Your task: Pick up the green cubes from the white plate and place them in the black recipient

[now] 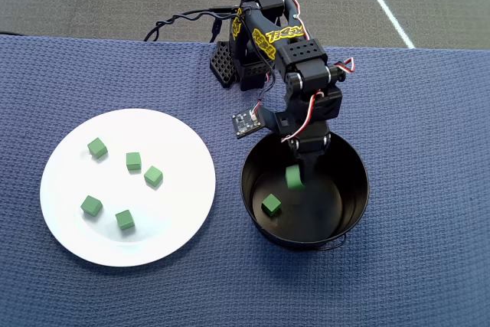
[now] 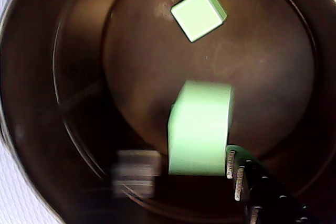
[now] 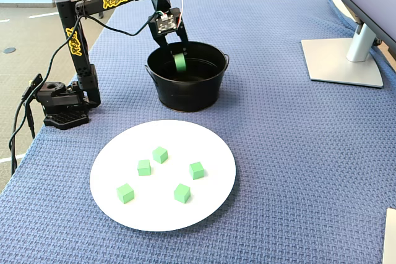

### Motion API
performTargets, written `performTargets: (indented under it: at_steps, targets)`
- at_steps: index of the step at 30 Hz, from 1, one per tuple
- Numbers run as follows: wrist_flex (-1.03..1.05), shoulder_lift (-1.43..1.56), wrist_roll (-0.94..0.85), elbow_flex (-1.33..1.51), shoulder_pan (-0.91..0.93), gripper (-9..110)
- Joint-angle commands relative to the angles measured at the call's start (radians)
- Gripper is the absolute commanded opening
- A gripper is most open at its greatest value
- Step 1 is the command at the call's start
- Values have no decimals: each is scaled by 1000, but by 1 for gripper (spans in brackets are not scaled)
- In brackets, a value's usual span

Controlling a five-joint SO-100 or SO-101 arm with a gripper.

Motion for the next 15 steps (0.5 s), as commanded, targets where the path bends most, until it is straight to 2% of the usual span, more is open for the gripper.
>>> performTargets:
  at_steps: [1,5,9,15]
  targets:
    - [41,60,-60,-89,38,50]
    - [156,92,-87,-287,170,52]
    - [213,138,-127,-350,430,52]
    - [0,98,-164,-103,822,49]
